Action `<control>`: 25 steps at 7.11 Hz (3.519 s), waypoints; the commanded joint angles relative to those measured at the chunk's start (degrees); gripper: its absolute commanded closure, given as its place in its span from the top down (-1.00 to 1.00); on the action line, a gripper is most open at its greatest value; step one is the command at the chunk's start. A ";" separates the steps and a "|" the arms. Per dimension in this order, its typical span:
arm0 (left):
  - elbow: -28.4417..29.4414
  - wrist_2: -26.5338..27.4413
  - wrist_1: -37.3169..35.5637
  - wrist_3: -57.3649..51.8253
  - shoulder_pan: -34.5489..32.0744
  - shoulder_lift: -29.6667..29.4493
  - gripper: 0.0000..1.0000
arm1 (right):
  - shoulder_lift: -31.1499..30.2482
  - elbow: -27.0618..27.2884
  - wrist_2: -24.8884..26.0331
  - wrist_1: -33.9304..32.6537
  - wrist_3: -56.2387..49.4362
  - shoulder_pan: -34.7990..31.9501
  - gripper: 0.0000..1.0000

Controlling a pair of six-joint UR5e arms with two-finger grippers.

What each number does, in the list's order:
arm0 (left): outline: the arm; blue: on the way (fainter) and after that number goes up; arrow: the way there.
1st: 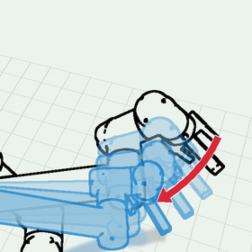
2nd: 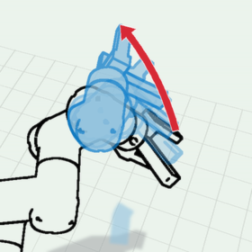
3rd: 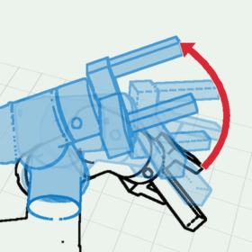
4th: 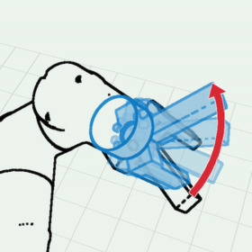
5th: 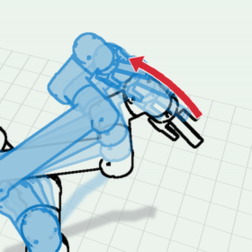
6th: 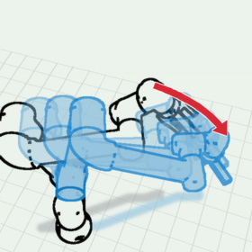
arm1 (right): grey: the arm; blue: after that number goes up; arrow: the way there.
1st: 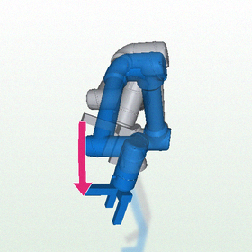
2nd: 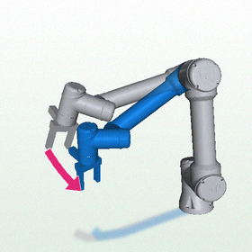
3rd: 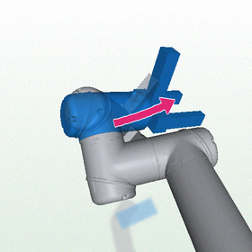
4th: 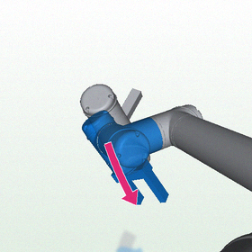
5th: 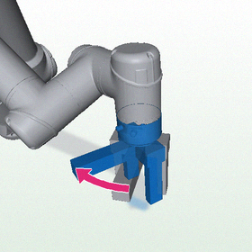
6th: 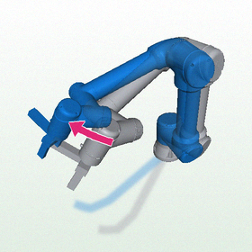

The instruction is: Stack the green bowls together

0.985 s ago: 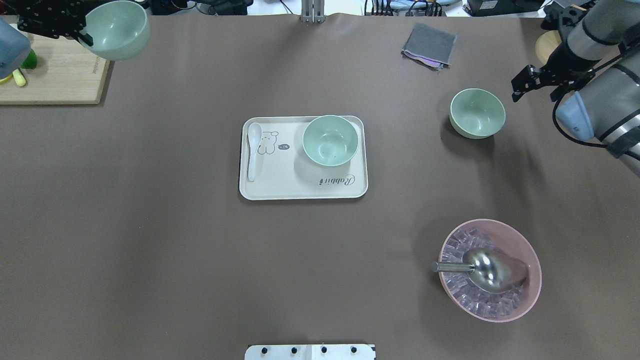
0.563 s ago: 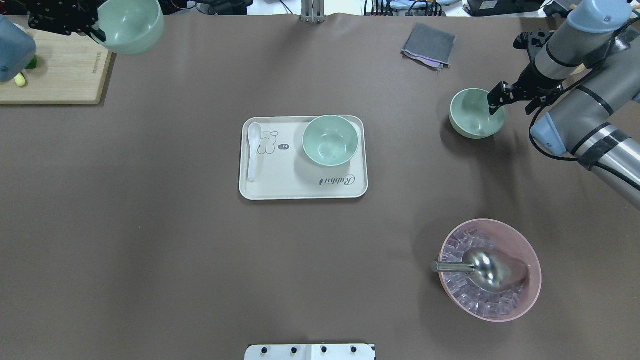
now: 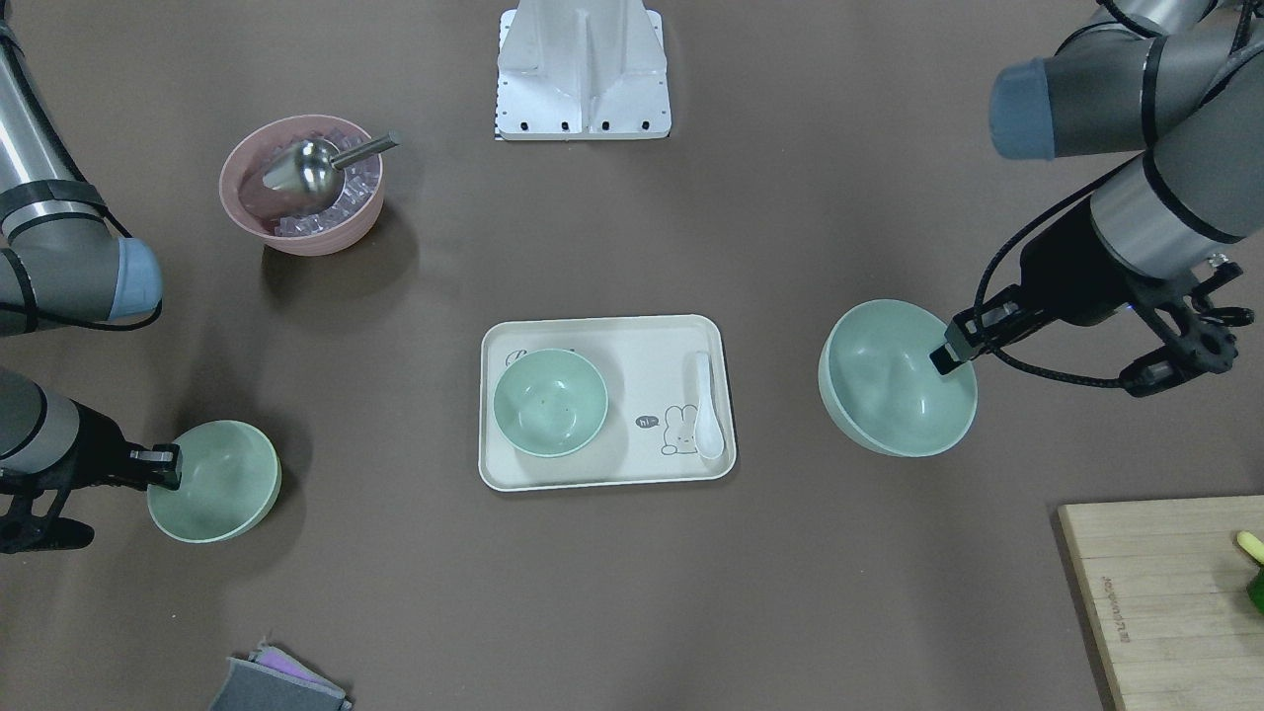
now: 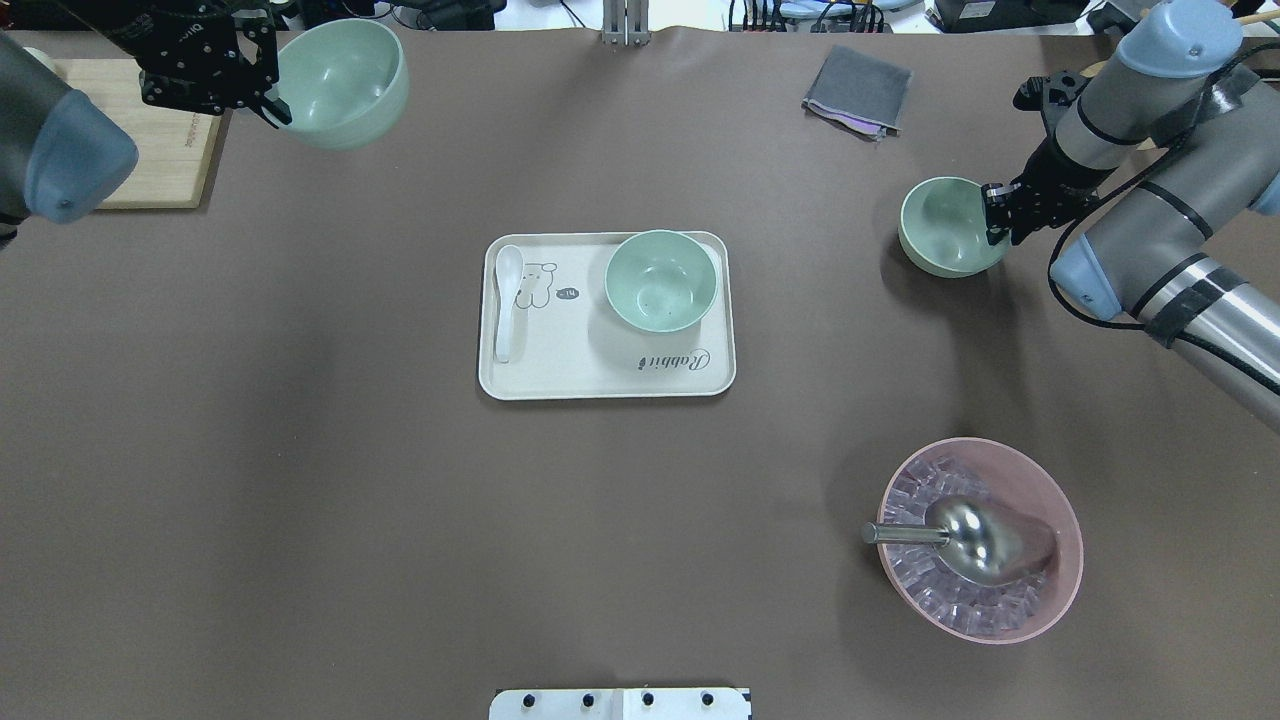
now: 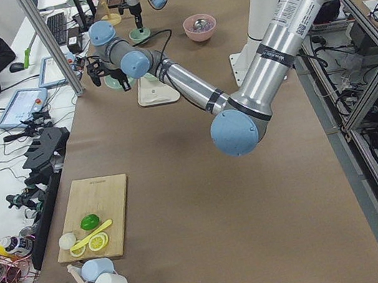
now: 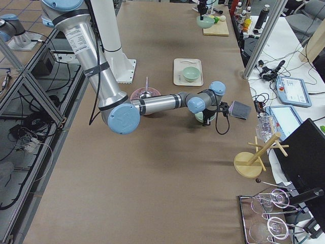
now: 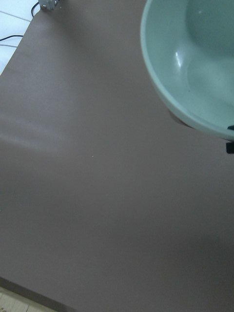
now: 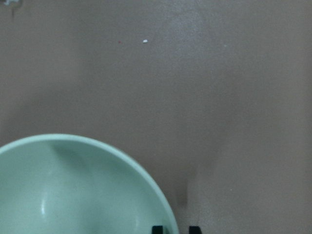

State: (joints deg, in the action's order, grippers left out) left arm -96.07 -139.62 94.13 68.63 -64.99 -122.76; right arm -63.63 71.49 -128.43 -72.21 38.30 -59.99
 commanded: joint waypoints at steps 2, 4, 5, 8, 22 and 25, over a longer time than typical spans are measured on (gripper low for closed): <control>-0.09 8.00 0.09 8.94 9.56 -3.96 -1.00 | 2.71 -0.12 -2.43 -0.56 4.55 -0.04 -1.00; 0.53 14.96 0.18 15.63 17.32 -7.92 -1.00 | 3.95 -0.13 -5.83 -0.65 6.70 -3.10 -1.00; 1.92 17.17 0.35 17.05 19.44 -10.02 -1.00 | 4.30 -0.04 -9.69 -0.83 6.61 -5.99 -1.00; 14.74 22.81 4.21 21.89 25.77 -18.48 -1.00 | 4.30 0.31 -12.54 -0.92 6.43 -8.56 -1.00; 20.83 30.36 14.06 24.09 30.10 -19.01 -0.65 | 4.30 0.58 -12.10 -0.74 6.61 -8.39 -1.00; 19.44 31.70 15.39 24.45 29.75 -18.57 0.96 | 4.56 1.71 -12.19 -0.83 6.70 -8.30 -1.00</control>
State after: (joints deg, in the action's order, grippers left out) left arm -75.26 -107.91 109.72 93.36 -34.76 -141.62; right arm -59.22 72.44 -140.55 -72.99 44.93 -68.34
